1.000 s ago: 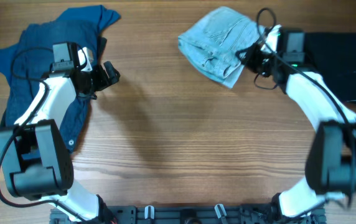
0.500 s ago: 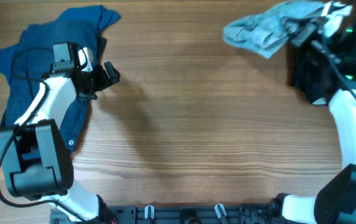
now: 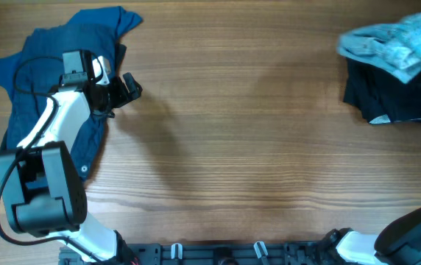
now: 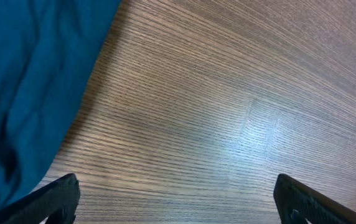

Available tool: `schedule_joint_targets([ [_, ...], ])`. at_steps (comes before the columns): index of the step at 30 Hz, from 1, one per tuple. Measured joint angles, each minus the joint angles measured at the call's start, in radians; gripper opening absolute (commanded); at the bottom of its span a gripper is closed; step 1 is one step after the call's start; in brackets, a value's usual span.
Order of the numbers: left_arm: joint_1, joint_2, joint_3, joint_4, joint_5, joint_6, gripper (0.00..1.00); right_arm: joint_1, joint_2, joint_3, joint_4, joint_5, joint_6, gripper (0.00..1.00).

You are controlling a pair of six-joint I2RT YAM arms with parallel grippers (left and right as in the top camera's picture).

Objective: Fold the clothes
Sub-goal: 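Lift the jeans with the right gripper and carry onto the black garment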

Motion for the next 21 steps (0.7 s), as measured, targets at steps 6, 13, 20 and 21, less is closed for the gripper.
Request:
schedule_joint_targets([
  [6,0.0,0.0,0.0,0.0,0.0,0.0,1.0,-0.025,0.0,0.0,0.004,-0.027,-0.042,0.04],
  [13,0.0,0.0,0.0,-0.003,0.0,0.0,1.0,-0.024,0.039,0.007,0.087,-0.045,-0.07,0.04],
  [20,0.0,0.0,0.0,-0.003,0.0,0.0,1.0,-0.025,0.093,0.007,0.112,-0.045,-0.11,0.04],
  [21,0.0,0.0,0.0,-0.003,0.0,0.0,1.0,-0.025,0.099,0.007,0.114,-0.045,-0.121,0.04],
])
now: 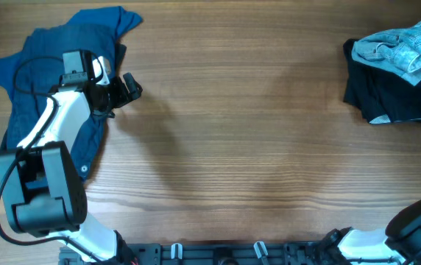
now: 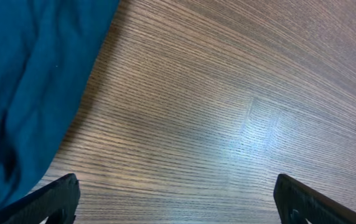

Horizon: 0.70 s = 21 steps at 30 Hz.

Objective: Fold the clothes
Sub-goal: 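Lift the jeans with the right gripper and carry onto the black garment, then lower the jeans onto the black garment and open the right gripper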

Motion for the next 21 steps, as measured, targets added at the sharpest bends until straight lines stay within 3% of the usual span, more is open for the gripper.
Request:
schedule_joint_targets([
  [8,0.0,0.0,0.0,0.01,0.0,0.0,1.0,0.0,0.091,0.0,0.09,0.008,-0.074,0.04],
  [21,0.0,0.0,0.0,0.016,0.0,0.0,1.0,0.0,0.22,0.002,0.198,0.045,-0.078,0.04],
])
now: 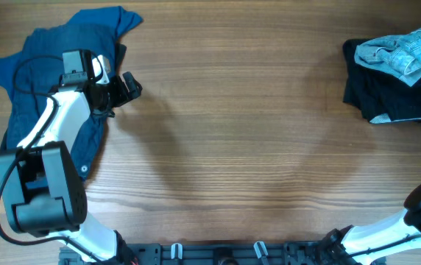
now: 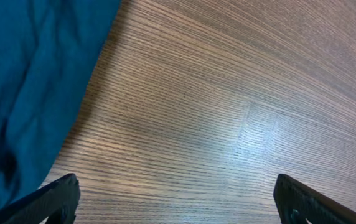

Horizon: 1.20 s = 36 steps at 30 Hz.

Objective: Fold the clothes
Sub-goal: 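Lower the jeans onto the black garment and open the right gripper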

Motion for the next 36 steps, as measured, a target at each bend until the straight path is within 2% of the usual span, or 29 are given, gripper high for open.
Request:
schedule_joint_targets([
  [6,0.0,0.0,0.0,0.0,0.0,0.0,1.0,0.0,0.002,0.0,0.032,0.008,0.006,0.04],
  [11,0.0,0.0,0.0,0.0,0.0,0.0,1.0,0.0,0.003,0.002,0.288,0.008,0.113,0.04],
  [13,0.0,0.0,0.0,0.0,0.0,0.0,1.0,-0.001,0.003,0.014,0.336,0.012,0.162,0.04],
  [20,0.0,0.0,0.0,0.014,0.0,0.0,1.0,0.024,0.033,0.021,0.315,0.119,0.204,0.04],
  [28,0.0,0.0,0.0,0.018,0.0,0.0,1.0,0.065,0.22,0.023,0.34,0.192,0.204,0.04],
  [36,0.0,0.0,0.0,0.018,0.0,0.0,1.0,0.086,0.224,0.067,0.356,0.191,0.232,0.04],
])
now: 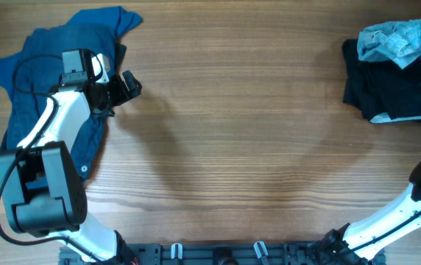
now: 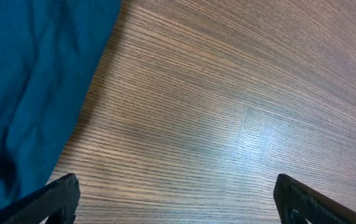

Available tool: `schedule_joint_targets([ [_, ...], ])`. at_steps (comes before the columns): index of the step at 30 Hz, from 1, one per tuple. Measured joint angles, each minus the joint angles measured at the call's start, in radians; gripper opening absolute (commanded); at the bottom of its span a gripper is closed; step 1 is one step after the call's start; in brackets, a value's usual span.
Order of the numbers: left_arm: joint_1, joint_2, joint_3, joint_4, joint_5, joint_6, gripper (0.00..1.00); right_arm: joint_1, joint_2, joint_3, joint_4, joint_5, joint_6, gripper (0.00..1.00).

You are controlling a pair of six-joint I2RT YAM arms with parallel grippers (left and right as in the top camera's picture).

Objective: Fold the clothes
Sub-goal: 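Lower the jeans onto the black garment and open the right gripper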

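A blue shirt (image 1: 37,70) lies crumpled at the table's far left, and its edge (image 2: 28,93) fills the left of the left wrist view. My left gripper (image 1: 127,86) (image 2: 177,202) hovers open just right of the shirt, with only bare wood between its fingers (image 2: 56,198). At the far right a light blue patterned garment (image 1: 396,37) lies bunched on top of a black garment (image 1: 391,88). The right arm rises along the right edge. Dark parts of it reach the patterned garment at the frame's edge, and its jaws do not show.
The wooden table (image 1: 247,140) runs between the two piles. A black rail with clips (image 1: 218,254) lines the near edge. The left arm's white link (image 1: 52,121) lies over the blue shirt.
The patterned garment has shifted right and bunched up tighter, leaving more of the black garment bare. The right arm now stands higher along the right edge. The left arm has not moved.
At first the patterned garment spread wide over the black one, reaching well to the left. At each later moment it sat further right and more gathered, while the right arm showed further up the right edge. The left gripper stayed open beside the blue shirt.
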Motion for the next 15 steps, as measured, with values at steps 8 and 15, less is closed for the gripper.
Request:
schedule_joint_targets([
  [8,0.0,0.0,0.0,-0.002,0.0,0.0,1.0,-0.042,0.0,0.031,-0.333,-0.06,0.282,0.14],
  [15,0.0,0.0,0.0,-0.003,0.0,0.0,1.0,-0.112,-0.013,0.041,-0.732,-0.04,0.298,0.38],
])
